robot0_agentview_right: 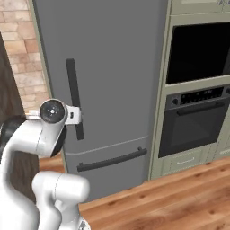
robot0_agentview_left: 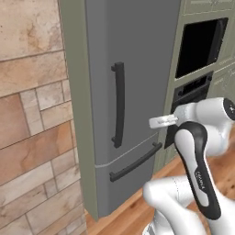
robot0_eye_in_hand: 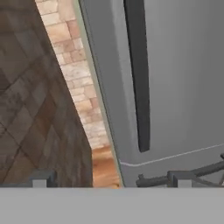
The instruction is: Place one of the steaks on the plate and the other in the bowl. Then place the bowl in the fridge.
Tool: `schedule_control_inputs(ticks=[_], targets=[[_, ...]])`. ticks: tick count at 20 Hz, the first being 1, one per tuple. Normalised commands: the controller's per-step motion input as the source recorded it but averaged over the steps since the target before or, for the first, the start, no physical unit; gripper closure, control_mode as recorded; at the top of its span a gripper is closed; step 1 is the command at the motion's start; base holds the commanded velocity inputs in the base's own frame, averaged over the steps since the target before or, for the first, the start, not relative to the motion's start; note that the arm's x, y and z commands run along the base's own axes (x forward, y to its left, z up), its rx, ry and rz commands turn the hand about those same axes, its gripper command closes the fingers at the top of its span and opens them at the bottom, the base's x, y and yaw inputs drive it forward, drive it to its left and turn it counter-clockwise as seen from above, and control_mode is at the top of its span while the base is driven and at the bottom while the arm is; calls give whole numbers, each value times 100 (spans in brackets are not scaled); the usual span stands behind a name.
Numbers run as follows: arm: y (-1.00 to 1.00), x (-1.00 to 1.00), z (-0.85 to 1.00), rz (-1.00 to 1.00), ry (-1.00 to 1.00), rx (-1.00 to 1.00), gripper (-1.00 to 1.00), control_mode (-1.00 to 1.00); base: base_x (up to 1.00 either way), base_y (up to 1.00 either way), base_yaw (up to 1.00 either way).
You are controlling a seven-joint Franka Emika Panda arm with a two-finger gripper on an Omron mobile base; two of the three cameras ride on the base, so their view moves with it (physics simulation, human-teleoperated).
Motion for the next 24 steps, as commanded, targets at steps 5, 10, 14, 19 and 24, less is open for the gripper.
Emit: schedule_control_inputs(ticks=[5, 10, 14, 19, 24], targets=[[5, 57, -28, 23, -41, 0, -100, -100, 0, 0, 0], [3, 83, -41, 9, -18, 0, -100, -100, 0, 0, 0], [9, 95, -39, 0, 0, 0, -100, -100, 0, 0, 0], [0, 87, -27, 3, 5, 5, -100, -100, 0, 0, 0], [3, 53, -21, 3, -10, 1, -100, -100, 0, 0, 0]])
